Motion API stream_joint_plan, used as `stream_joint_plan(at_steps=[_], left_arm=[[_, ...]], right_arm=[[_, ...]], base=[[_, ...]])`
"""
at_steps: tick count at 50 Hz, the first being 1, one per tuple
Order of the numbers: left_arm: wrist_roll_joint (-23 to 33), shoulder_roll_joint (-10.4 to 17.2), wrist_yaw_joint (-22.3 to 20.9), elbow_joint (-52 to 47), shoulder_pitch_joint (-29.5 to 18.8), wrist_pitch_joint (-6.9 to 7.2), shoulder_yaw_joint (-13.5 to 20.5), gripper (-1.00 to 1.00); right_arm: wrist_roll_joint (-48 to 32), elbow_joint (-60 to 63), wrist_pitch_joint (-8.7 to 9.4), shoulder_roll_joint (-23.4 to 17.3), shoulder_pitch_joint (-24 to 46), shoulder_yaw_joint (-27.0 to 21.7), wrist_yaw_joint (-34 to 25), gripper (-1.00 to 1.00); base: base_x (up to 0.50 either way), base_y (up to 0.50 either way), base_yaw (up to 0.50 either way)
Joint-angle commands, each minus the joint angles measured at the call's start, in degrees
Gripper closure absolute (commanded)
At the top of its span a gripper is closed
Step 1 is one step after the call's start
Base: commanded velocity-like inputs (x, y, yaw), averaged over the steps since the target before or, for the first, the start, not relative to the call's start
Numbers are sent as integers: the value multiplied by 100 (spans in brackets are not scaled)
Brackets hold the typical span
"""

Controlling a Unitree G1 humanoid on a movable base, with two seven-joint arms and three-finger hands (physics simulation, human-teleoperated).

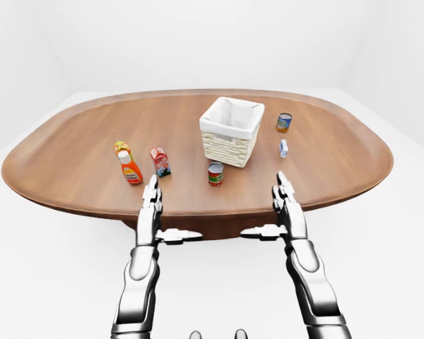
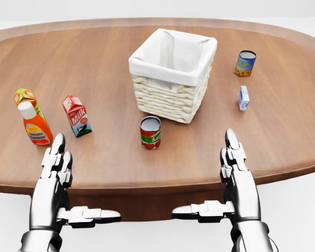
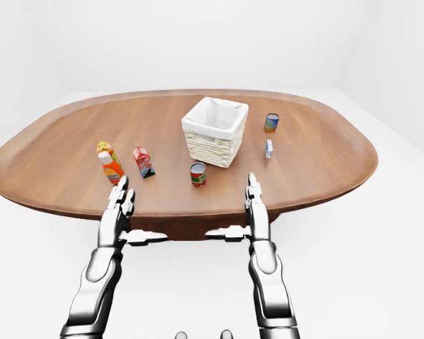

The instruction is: Pick the milk and place it in the basket.

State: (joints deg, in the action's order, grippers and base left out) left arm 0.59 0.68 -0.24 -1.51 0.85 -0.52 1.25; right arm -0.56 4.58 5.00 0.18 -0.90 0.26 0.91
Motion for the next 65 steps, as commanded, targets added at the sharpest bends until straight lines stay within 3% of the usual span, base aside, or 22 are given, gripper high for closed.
stream_joint_plan(at_steps=[1, 3, 4, 7, 12, 15, 20, 24, 27, 33, 34, 58, 65], left_arm=[[98, 112, -271, -716, 362, -104, 180, -100], [142, 95, -366, -964, 477, -237, 150, -100], [80, 75, -435, -987, 495, -223, 147, -100], [239, 62, -403, -891, 504, -427, 135, -100], [268, 50, -442, -1065, 546, -382, 110, -100], [298, 30, -489, -1369, 642, -257, 45, -100], [396, 18, -510, -1706, 793, -196, -16, -100], [402, 1, -569, -2183, 945, -3, -67, -100], [456, 12, -643, -2524, 1059, 104, -147, -100], [527, 10, -686, -2796, 1125, 156, -157, -100], [429, 7, -766, -3137, 1317, 117, -169, -100], [455, -13, -777, -3226, 1280, 172, -159, -100], [451, -15, -775, -3176, 1299, 119, -166, -100]], right_arm=[[-32, 1029, 0, 67, -256, 189, 99, -100], [243, 1126, 0, 46, -266, 179, -131, -100], [290, 1228, 0, 41, -309, 182, -158, -100], [-46, 1579, 0, 23, -461, 276, 65, -100], [-387, 1997, 0, 113, -477, 400, 482, -100], [-391, 2362, 0, 201, -548, 434, 775, -100], [-294, 2495, 0, 52, -726, 558, 491, -100], [-647, 2469, 0, 31, -841, 718, 658, -100], [-360, 3152, 0, -77, -1051, 790, 213, -100], [-546, 3526, 0, -94, -1173, 768, 322, -100], [-541, 3641, 0, -260, -1409, 671, 142, -100], [-373, 3780, 0, -82, -1427, 499, -174, -100], [-387, 3849, 0, -109, -1498, 570, -148, -100]], base=[[0, 0, 0], [0, 0, 0], [0, 0, 0], [0, 0, 0], [0, 0, 0], [0, 0, 0], [0, 0, 0], [0, 0, 0], [0, 0, 0], [0, 0, 0], [0, 0, 0], [1, 0, 0], [40, 0, 0]])
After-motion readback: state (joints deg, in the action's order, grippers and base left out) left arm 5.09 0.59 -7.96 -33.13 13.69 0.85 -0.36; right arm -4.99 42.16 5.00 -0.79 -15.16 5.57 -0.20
